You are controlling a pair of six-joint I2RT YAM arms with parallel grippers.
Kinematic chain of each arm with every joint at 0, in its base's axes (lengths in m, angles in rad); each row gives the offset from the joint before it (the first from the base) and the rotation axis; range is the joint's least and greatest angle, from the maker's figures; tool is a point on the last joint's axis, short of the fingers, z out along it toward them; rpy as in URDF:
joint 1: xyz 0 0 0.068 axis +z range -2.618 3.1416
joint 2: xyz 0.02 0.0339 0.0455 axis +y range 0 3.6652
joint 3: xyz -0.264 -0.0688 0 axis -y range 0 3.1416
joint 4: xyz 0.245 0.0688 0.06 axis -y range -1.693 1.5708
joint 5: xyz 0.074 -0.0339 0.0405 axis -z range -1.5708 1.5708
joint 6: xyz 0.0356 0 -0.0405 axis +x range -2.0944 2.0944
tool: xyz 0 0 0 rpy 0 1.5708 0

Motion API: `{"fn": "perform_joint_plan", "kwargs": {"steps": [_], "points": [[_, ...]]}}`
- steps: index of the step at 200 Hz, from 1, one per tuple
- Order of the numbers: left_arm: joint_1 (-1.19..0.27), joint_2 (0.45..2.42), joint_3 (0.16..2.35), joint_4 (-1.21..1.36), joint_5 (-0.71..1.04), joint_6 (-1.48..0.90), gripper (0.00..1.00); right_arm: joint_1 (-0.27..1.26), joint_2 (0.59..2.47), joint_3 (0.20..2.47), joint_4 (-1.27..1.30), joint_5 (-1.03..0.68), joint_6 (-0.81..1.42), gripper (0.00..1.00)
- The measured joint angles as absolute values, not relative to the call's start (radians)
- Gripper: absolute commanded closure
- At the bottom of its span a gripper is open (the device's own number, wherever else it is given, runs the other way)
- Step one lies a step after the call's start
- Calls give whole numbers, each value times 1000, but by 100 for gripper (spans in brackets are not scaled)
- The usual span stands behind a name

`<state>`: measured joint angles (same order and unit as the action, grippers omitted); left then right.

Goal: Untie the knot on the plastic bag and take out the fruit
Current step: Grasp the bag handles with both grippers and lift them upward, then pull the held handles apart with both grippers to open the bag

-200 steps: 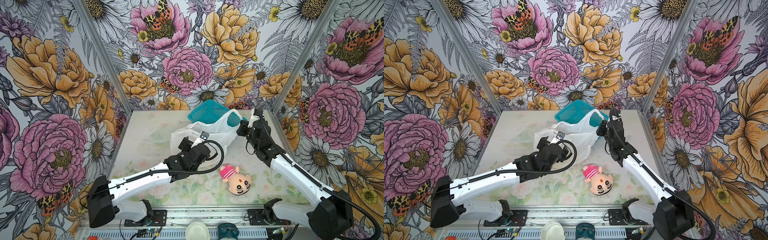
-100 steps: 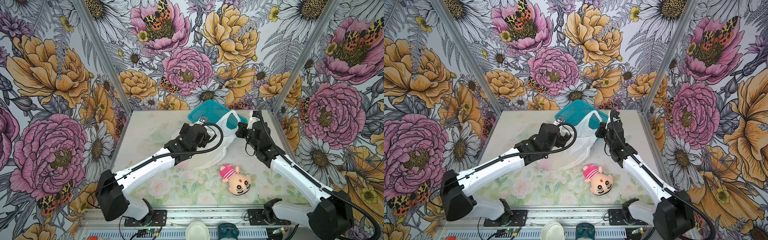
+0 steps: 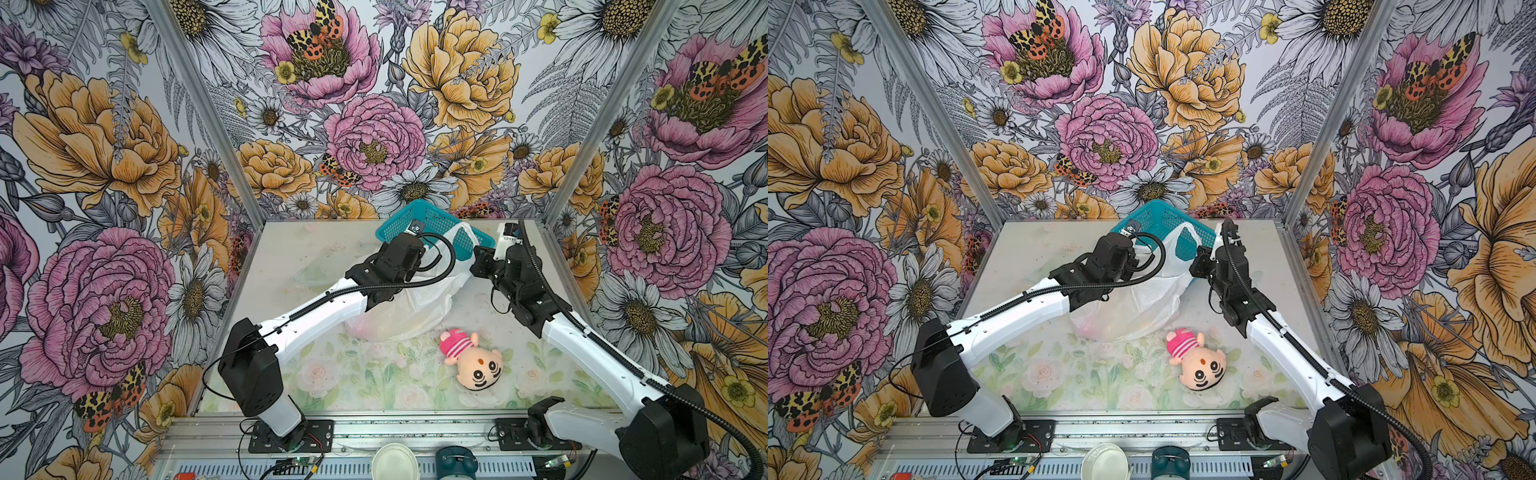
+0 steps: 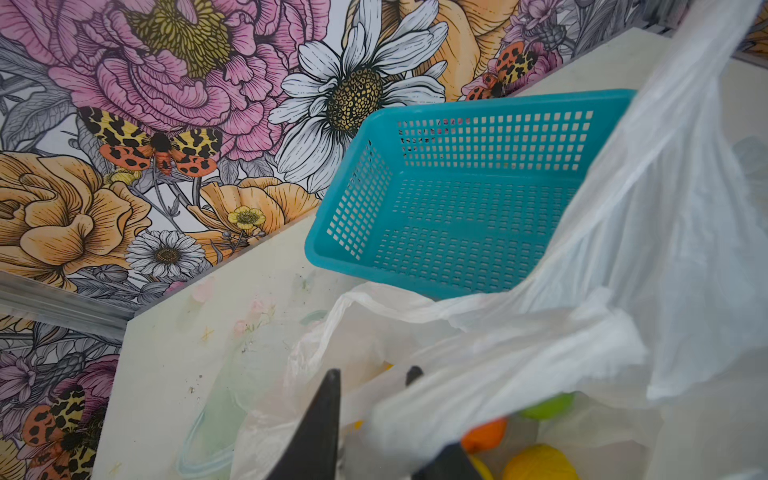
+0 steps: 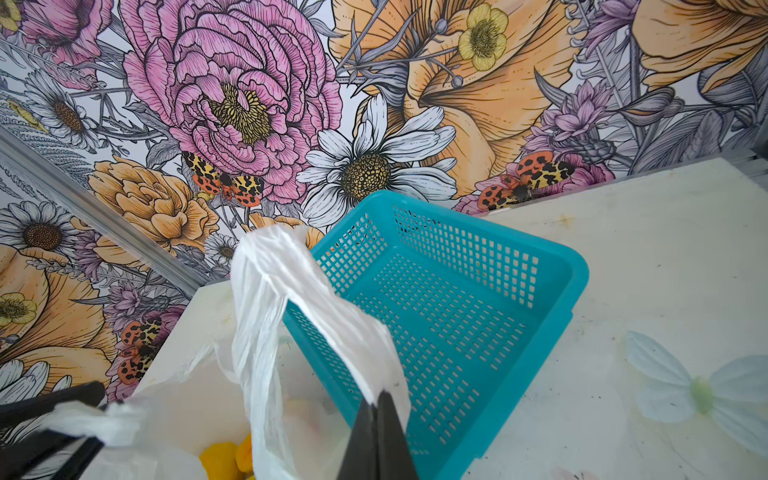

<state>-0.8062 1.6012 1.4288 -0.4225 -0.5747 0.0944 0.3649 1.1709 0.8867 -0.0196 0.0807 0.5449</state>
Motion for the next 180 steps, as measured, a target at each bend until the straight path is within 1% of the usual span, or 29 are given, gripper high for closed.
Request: {"fn": "perform_joint_plan", "kwargs": {"steps": [4, 29, 49, 78, 106, 149, 180], "points": [[-803, 1601, 1435, -422, -575, 94, 100, 365, 1170, 886, -20, 81, 546, 100], [-771, 1590, 1450, -423, -592, 50, 100, 365, 1163, 878, -16, 72, 561, 100], [-719, 1552, 1447, -442, -607, -20, 100, 365, 1160, 867, -13, 53, 573, 100], [-595, 1401, 1378, -454, -613, -153, 100, 369, 1161, 867, -9, 23, 591, 100], [-492, 1265, 1307, -467, -590, -261, 100, 415, 1184, 882, -2, -6, 603, 100], [-346, 1190, 1241, -497, -509, -347, 100, 528, 1256, 1007, -10, 4, 593, 100], [-276, 1191, 1243, -514, -459, -369, 100, 551, 1353, 1158, -9, 2, 583, 100]]}}
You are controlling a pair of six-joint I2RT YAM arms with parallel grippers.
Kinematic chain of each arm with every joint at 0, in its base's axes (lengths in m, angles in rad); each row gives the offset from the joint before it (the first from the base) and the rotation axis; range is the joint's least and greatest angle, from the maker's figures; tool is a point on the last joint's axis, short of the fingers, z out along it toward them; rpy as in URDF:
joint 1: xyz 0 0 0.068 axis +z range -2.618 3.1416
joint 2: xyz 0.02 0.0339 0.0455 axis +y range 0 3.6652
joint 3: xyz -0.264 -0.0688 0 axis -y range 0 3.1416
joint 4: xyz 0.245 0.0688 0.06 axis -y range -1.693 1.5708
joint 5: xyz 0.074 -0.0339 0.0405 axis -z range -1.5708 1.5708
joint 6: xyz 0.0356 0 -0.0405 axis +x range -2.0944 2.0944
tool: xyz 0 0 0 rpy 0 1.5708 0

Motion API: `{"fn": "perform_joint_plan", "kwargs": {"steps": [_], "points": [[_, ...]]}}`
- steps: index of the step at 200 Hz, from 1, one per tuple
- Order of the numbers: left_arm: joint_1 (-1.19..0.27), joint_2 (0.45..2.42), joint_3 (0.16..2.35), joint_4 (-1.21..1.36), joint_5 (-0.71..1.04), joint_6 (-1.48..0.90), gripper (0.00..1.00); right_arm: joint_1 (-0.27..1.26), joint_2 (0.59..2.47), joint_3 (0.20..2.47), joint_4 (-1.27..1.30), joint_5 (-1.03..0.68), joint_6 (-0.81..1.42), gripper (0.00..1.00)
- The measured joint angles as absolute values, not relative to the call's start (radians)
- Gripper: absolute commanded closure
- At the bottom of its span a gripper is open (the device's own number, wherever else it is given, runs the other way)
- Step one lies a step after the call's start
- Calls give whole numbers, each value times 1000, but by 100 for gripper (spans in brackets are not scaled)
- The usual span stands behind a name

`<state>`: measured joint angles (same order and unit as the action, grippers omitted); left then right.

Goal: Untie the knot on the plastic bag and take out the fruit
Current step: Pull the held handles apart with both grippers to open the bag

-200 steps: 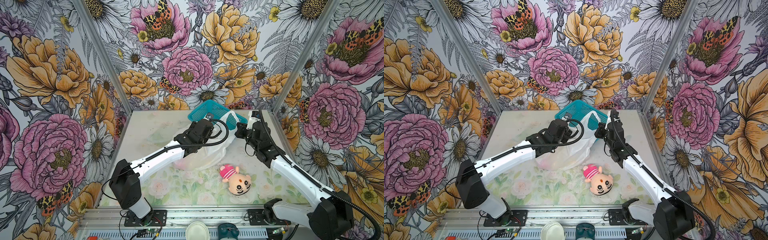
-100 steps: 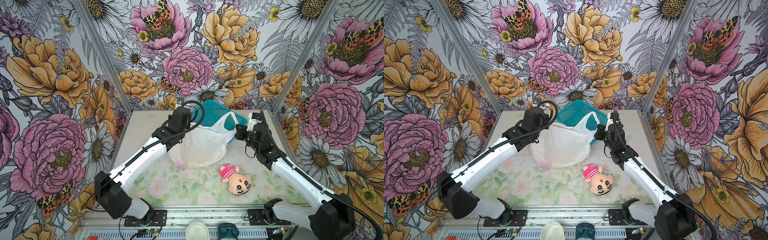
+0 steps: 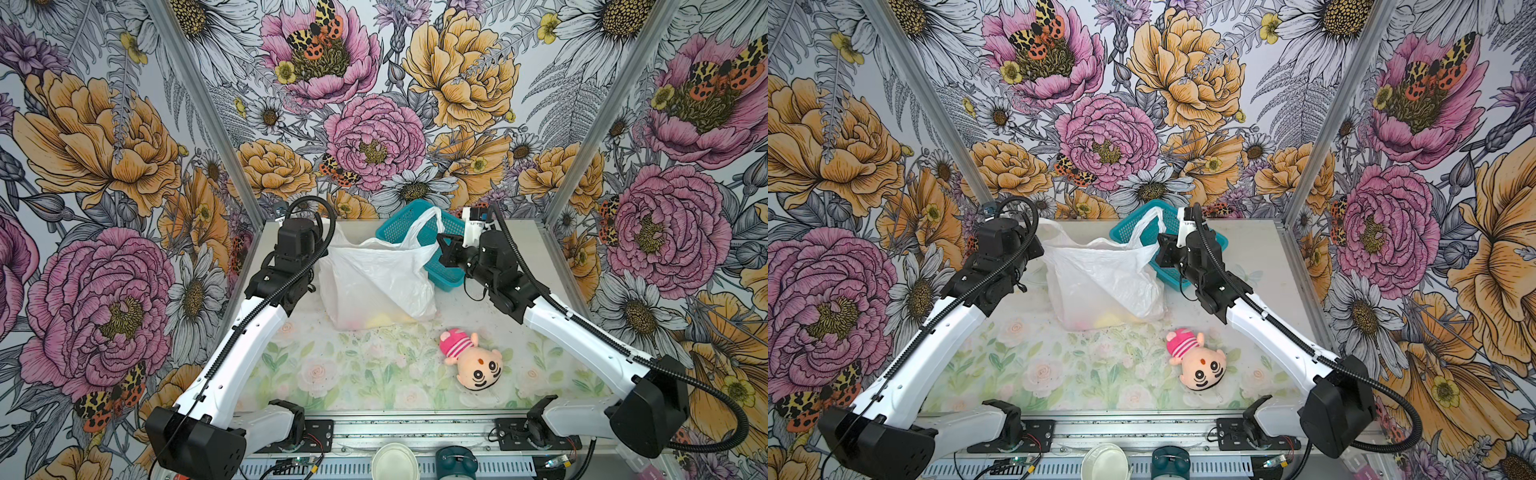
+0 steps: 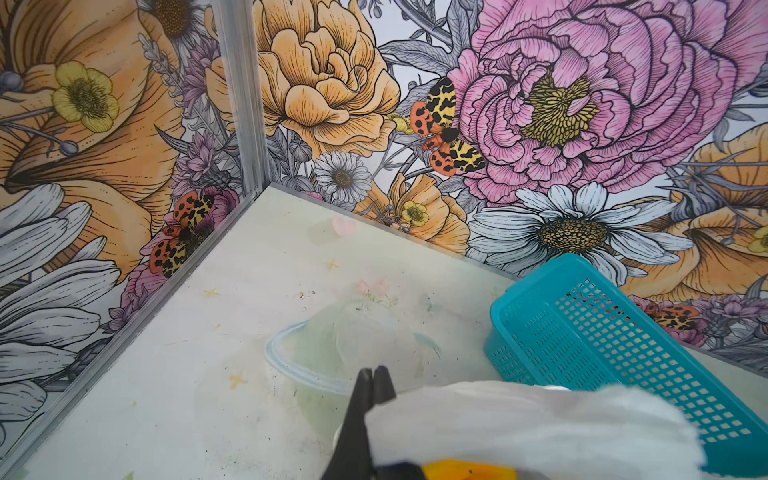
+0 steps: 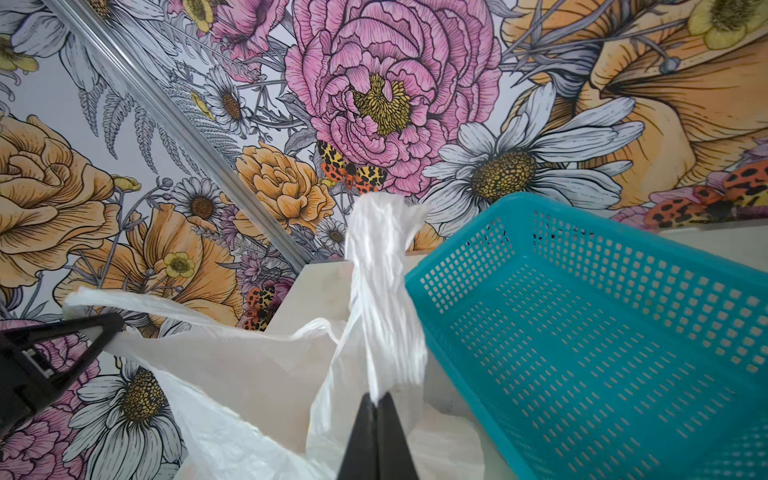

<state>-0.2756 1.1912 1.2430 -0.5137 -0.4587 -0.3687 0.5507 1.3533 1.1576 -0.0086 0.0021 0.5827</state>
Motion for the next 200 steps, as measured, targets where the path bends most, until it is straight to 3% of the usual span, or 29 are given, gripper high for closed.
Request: {"fn": "perform_joint_plan", "kwargs": {"steps": [76, 120, 159, 197, 200], "points": [[-123, 1341, 1488, -575, -368, -368, 100, 551, 1666, 1599, -27, -78, 572, 100], [-83, 1355, 1566, -588, -329, -369, 100, 553, 1750, 1753, -43, -112, 542, 100], [-90, 1256, 1448, -579, -297, -387, 100, 559, 1749, 1714, 23, -130, 510, 100], [-158, 1103, 1244, -574, -305, -399, 100, 564, 1722, 1482, 144, -141, 503, 100], [-167, 1091, 1229, -572, -306, -401, 100, 564, 1718, 1460, 149, -140, 503, 96]]}}
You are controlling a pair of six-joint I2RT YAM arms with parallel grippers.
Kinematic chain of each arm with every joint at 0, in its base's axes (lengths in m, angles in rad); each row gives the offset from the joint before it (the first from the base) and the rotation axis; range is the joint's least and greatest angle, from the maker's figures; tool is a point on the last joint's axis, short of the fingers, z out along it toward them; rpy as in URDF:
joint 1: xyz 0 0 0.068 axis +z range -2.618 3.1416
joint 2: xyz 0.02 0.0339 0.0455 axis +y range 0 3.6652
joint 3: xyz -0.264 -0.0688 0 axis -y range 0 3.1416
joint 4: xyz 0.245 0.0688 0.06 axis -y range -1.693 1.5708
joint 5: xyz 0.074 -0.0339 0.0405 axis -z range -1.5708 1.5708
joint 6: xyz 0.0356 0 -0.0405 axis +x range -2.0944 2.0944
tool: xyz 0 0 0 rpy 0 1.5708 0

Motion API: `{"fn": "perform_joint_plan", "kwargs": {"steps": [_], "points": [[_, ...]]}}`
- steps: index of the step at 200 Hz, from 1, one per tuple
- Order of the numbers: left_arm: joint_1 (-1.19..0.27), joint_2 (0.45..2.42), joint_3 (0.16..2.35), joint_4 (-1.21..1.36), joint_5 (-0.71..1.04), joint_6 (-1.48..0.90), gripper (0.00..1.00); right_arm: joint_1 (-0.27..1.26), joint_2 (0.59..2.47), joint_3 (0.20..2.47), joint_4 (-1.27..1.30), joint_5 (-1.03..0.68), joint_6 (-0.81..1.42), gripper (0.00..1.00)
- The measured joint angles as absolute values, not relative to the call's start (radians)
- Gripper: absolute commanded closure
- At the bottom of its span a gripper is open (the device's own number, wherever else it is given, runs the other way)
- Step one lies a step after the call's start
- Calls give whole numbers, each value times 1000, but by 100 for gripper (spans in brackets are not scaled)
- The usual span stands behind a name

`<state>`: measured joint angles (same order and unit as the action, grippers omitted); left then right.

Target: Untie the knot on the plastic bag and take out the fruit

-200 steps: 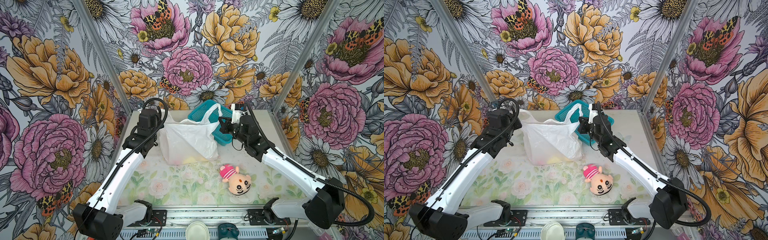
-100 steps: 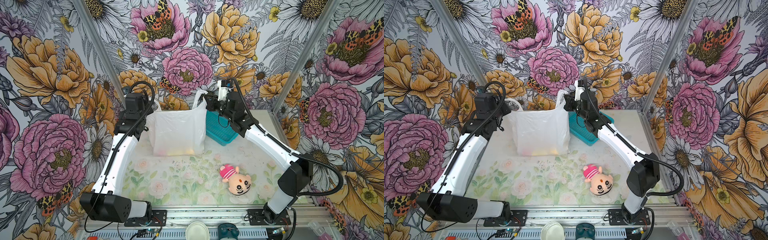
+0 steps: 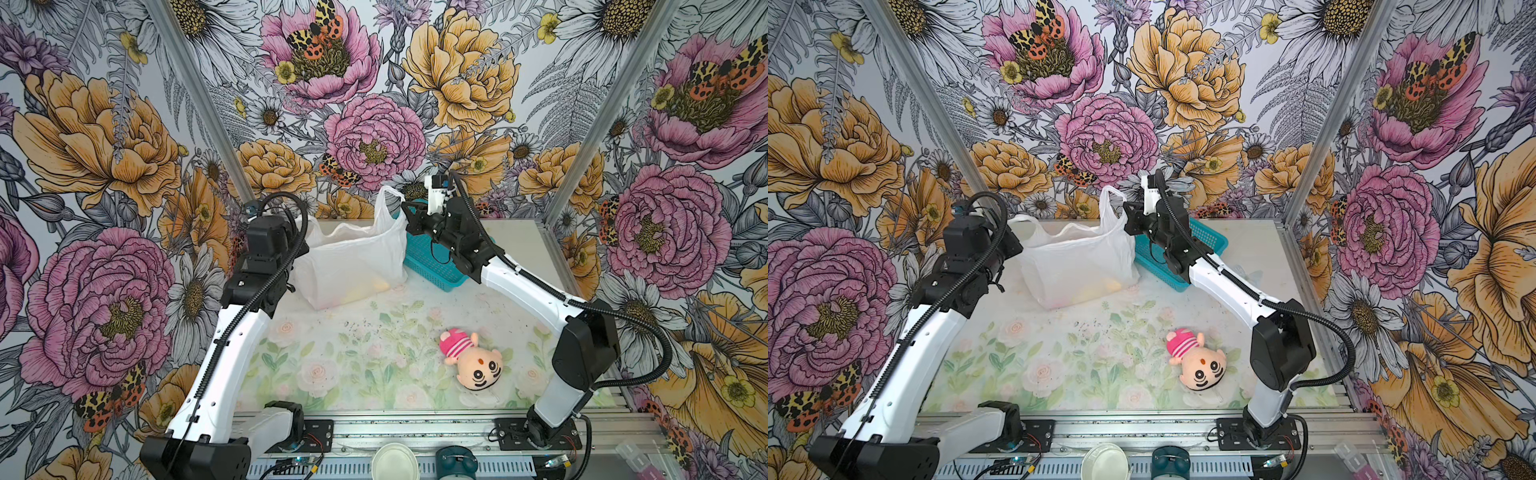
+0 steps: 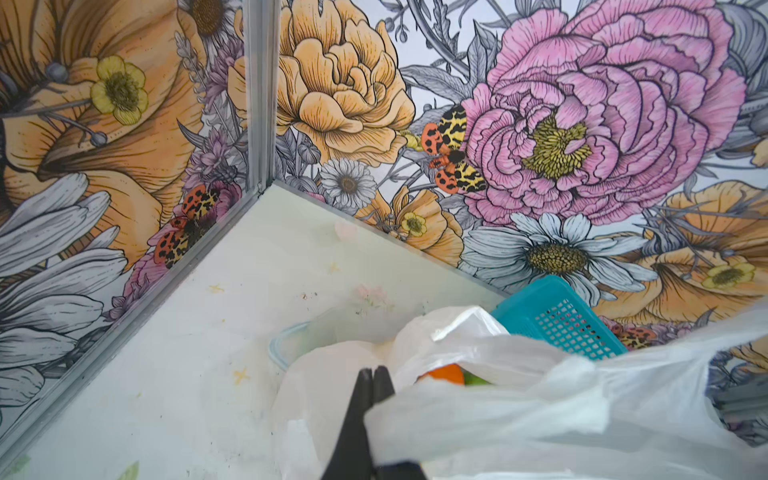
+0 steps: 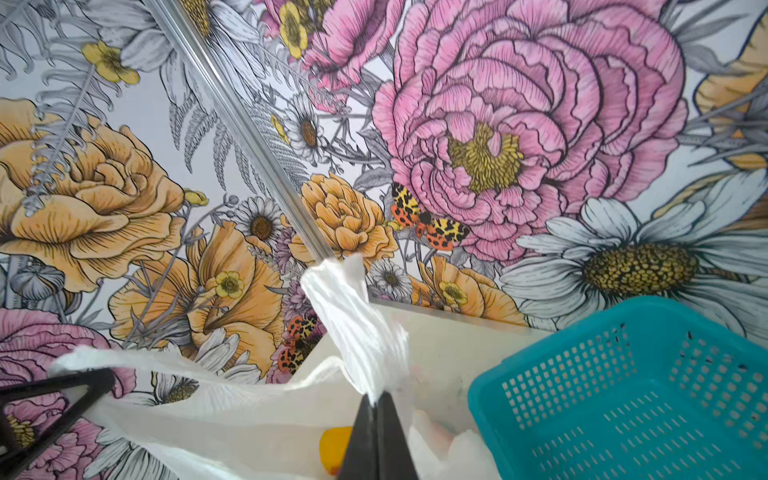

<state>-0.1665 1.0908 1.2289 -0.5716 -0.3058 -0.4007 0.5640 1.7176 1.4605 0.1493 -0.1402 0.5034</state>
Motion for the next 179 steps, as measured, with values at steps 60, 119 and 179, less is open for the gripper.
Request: {"fn": "perform_joint_plan", "kwargs": {"steps": [60, 119, 179], "points": [[-405, 807, 907, -572, -371, -478, 100, 565, 1459, 1165, 137, -90, 464, 25], [-540, 653, 736, -589, -423, -577, 100, 599, 1329, 1194, 14, -104, 320, 11], [-551, 636, 733, -606, -454, -597, 100, 620, 1573, 1465, -182, -118, 260, 10]]}}
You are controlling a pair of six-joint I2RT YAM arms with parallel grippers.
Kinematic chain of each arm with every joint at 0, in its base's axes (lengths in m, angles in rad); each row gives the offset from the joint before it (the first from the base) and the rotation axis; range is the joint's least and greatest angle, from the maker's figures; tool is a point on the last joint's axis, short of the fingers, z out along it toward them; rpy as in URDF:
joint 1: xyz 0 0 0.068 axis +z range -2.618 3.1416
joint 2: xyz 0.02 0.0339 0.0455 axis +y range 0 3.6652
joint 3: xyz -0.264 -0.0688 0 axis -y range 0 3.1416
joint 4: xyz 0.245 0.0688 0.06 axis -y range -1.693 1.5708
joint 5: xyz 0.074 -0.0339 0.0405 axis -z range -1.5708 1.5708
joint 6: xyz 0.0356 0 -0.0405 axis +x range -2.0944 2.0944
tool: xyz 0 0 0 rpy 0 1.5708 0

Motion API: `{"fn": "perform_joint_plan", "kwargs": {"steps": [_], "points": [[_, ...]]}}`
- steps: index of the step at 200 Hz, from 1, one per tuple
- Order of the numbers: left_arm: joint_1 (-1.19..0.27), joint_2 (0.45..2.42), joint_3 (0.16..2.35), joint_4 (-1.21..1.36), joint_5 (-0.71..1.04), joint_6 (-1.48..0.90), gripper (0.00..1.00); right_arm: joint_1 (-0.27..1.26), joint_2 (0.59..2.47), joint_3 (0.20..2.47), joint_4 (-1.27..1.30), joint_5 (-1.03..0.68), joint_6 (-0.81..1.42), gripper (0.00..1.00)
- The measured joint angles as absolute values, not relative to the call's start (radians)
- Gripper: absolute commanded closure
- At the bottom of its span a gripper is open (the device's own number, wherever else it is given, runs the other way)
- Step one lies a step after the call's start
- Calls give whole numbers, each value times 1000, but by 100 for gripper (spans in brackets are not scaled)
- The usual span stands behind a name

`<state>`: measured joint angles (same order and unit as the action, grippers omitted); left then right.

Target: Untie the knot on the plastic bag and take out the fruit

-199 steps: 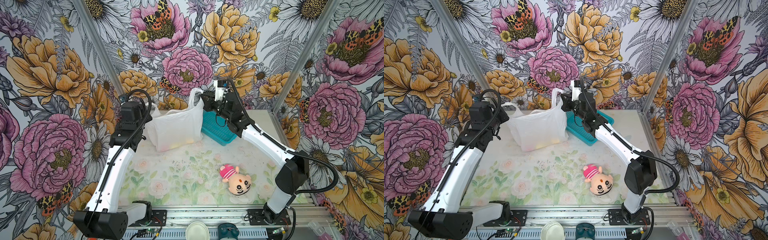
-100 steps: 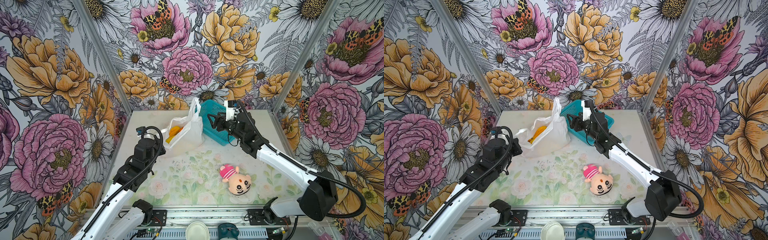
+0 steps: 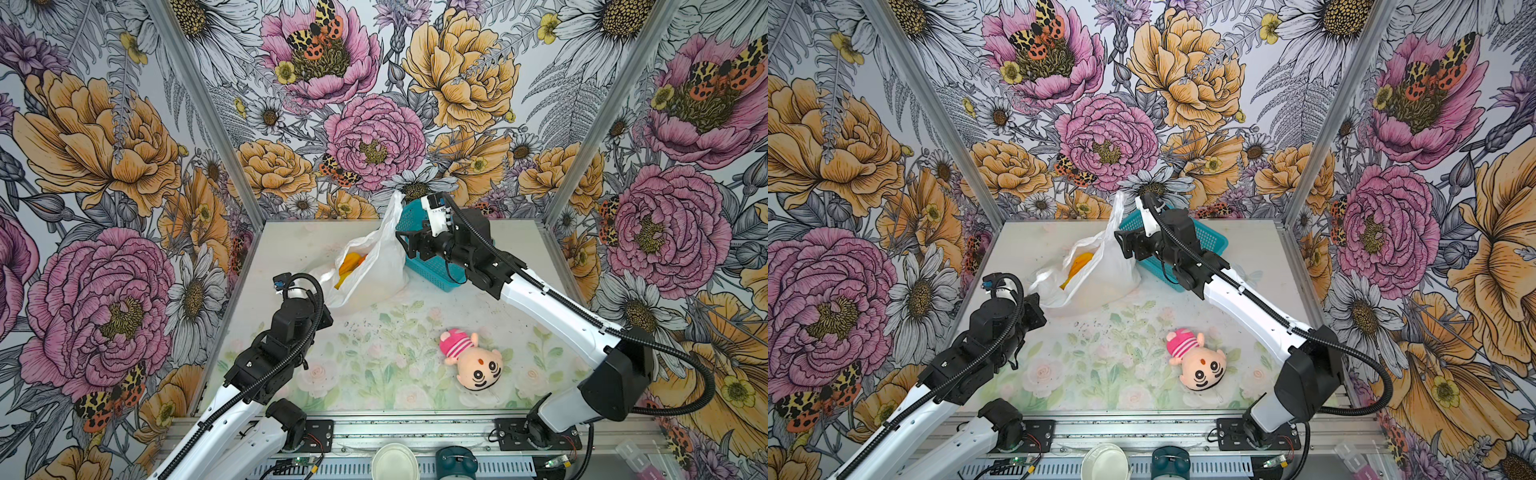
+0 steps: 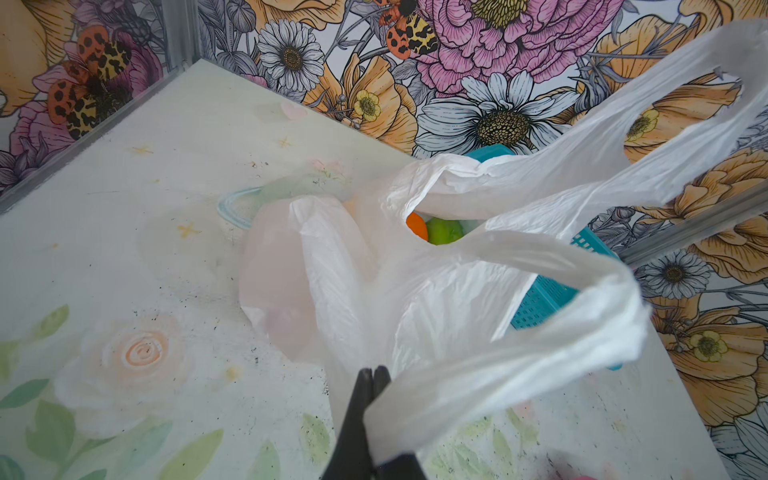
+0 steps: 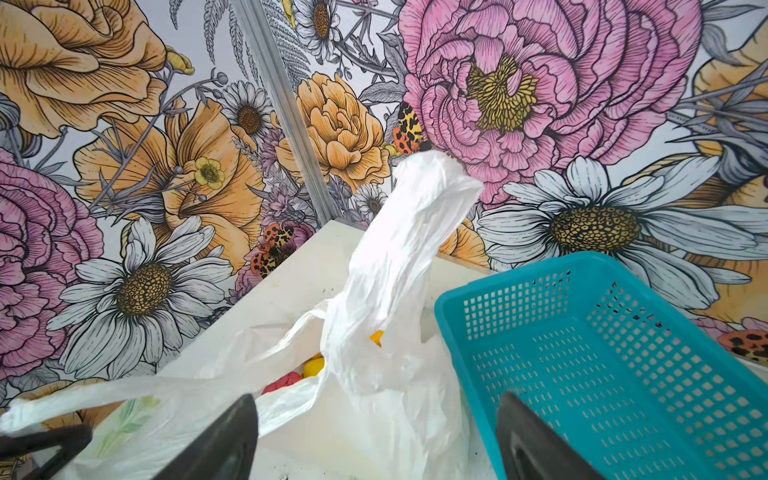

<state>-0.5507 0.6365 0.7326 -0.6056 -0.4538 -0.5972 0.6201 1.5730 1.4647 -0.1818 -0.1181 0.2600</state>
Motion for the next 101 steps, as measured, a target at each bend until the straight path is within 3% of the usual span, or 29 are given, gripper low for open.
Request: {"fn": "perform_joint_plan", "kwargs": {"steps": [32, 46, 60, 74, 101], "points": [[-551, 636, 733, -606, -457, -597, 100, 624, 1716, 1624, -239, -116, 264, 17], [-551, 636, 733, -609, -457, -597, 100, 624, 1769, 1679, -256, -110, 266, 44], [-551, 636, 733, -617, -461, -597, 100, 624, 1806, 1713, -269, -107, 279, 79], [-551, 636, 736, -634, -468, -596, 95, 626, 1817, 1717, -287, -98, 290, 99], [-553, 634, 775, -690, -494, -584, 75, 636, 1797, 1684, -295, -65, 306, 100]]}}
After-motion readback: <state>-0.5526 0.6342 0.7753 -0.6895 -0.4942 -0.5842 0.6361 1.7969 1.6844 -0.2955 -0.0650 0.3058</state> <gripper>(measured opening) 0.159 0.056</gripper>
